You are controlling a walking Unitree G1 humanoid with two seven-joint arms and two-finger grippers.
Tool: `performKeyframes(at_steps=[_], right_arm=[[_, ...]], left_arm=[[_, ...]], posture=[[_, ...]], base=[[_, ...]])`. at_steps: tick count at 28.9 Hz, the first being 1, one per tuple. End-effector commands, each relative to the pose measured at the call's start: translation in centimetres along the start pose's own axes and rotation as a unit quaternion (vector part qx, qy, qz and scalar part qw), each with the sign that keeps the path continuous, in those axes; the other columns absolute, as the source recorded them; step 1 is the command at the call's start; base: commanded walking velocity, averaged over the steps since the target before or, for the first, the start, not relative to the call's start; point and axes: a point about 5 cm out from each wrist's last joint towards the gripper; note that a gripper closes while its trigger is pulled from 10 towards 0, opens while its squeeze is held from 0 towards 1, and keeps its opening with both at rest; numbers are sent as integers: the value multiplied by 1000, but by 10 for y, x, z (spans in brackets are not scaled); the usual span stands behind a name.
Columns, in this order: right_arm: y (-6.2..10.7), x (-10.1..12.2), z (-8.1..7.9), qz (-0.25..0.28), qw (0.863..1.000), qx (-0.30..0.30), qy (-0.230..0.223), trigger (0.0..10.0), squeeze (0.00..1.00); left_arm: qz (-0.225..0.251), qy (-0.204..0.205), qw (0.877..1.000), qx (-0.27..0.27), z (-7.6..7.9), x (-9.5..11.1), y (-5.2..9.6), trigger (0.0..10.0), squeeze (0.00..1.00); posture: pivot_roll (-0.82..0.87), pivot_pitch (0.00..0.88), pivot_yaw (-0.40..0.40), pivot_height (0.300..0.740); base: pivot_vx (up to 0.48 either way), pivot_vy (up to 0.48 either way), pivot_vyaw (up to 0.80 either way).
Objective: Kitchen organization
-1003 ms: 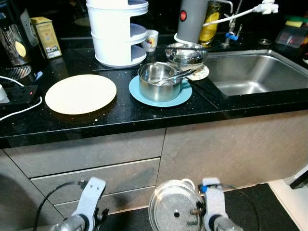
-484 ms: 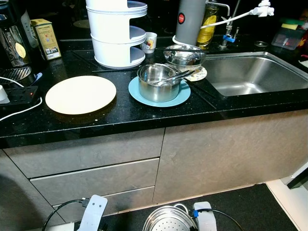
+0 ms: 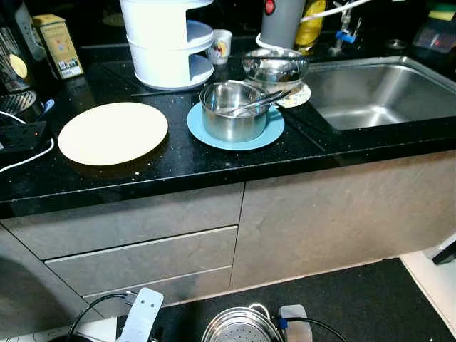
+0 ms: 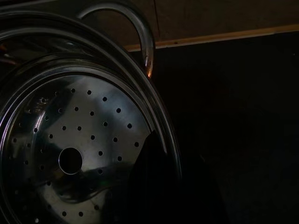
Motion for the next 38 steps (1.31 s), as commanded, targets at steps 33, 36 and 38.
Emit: performKeyframes(at_steps=[33, 36, 38], right_arm=[[2, -19, 18, -43, 998, -35, -4, 10000, 0], [2, -19, 19, -44, 999, -28, 16, 10000, 0], [2, -19, 19, -44, 999, -28, 16, 10000, 0]], left_arm=[[-27, -10, 999, -18, 8, -20, 0, 10000, 0], [-25, -3, 999, -26, 10, -19, -1, 10000, 0], [-25, -3, 999, -26, 10, -19, -1, 10000, 0]], posture=[[-35, 257, -36, 740], [-35, 255, -37, 740], [-35, 255, -37, 740]], base=[[0, 0, 0], [0, 0, 475], [0, 0, 712]])
Point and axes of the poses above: a point about 5 cm out from each wrist's last joint towards the gripper, its own y axis pointing back from the gripper into the wrist, its own x axis along the axis of the wrist's last joint, z = x × y, and after that the axes turned 14 degrees about y, right-handed
